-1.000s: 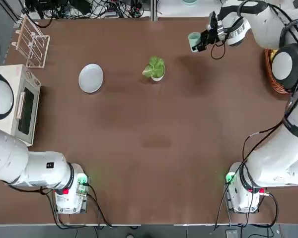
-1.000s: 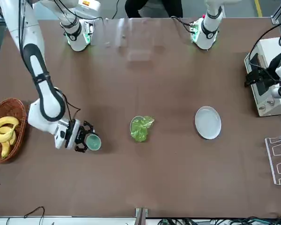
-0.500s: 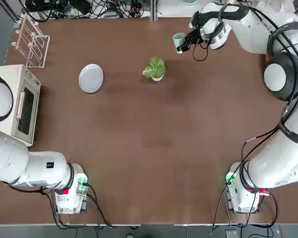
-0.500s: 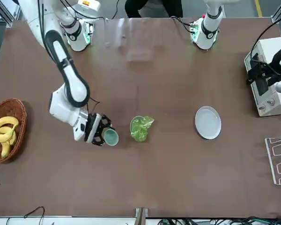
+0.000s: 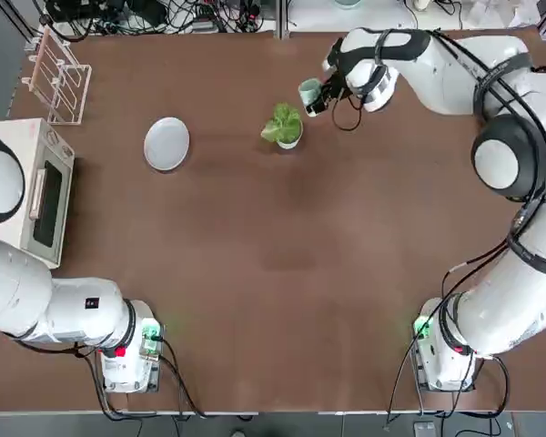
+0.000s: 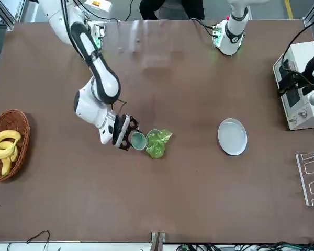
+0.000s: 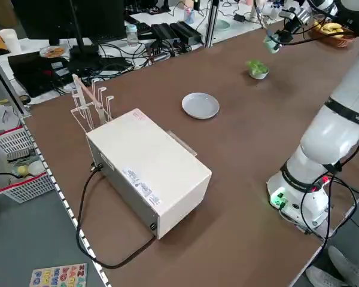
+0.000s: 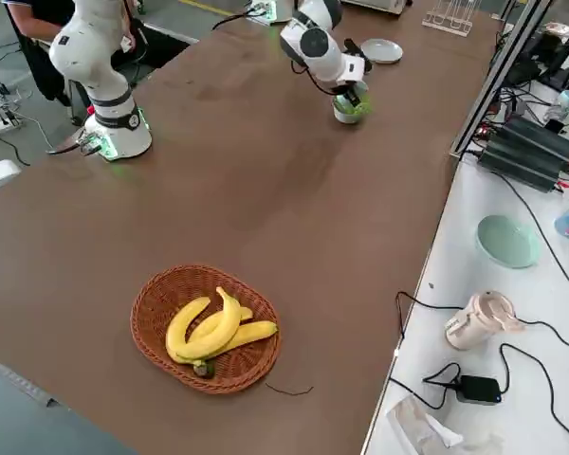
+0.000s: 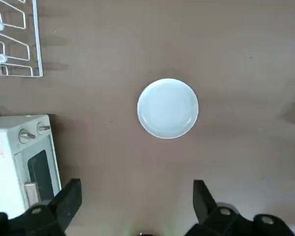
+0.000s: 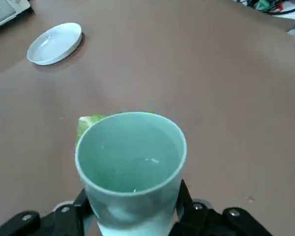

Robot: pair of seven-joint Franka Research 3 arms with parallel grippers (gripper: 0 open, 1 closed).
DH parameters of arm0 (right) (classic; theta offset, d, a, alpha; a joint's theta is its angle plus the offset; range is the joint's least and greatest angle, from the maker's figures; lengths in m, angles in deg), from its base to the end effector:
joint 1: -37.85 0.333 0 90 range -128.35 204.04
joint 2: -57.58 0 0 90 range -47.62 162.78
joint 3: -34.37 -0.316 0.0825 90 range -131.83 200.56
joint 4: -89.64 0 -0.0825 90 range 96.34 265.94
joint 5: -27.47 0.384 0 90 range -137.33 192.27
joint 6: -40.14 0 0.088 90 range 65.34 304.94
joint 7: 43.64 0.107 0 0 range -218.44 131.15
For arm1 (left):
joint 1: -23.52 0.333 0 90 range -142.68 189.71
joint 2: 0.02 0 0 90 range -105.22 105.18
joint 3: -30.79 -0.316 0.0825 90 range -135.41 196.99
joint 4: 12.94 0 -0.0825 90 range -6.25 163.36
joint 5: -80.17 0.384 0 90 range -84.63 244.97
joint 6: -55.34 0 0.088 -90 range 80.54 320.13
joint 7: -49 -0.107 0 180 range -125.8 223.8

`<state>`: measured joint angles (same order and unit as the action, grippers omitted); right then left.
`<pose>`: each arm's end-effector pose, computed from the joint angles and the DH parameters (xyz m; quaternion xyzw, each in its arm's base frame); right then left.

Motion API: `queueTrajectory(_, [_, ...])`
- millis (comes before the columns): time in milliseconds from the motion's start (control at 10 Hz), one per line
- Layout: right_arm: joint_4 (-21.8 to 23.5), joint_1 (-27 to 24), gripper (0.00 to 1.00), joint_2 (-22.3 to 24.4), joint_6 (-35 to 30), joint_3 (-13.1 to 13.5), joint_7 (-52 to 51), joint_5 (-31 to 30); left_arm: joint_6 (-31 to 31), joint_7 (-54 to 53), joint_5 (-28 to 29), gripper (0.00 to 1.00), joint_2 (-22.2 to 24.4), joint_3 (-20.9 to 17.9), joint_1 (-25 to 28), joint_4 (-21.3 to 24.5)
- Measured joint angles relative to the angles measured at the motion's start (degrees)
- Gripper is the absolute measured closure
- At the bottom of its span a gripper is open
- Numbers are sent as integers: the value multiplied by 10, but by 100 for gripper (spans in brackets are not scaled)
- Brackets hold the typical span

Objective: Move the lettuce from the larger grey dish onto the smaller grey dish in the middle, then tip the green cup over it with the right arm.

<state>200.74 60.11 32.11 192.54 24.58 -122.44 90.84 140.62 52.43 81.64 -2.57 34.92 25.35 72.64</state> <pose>0.5563 0.3112 0.2729 -0.8297 -0.4328 -0.2312 0.2662 0.5598 -0.0186 0.6289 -0.9996 -0.0106 0.0242 0.0124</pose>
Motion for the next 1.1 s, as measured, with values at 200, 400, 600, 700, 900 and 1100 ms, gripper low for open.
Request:
queueTrajectory(200, [18,70,32,12,0,64,36,0,0,0,0,0,0,0,0,0])
queueTrajectory(400, [22,118,32,13,0,105,63,0,-8,0,0,0,0,6,-1,-1])
queueTrajectory(600, [28,150,32,13,0,128,82,0,-33,1,0,0,2,18,-1,-2])
queueTrajectory(700, [30,163,32,13,0,135,94,0,-43,1,0,0,2,18,-1,-2])
queueTrajectory(900, [31,184,32,13,-1,146,130,0,-53,1,-1,0,2,19,-1,-2])
queueTrajectory(1100, [26,195,32,13,-10,152,173,0,-54,1,-12,0,3,19,-1,-8])
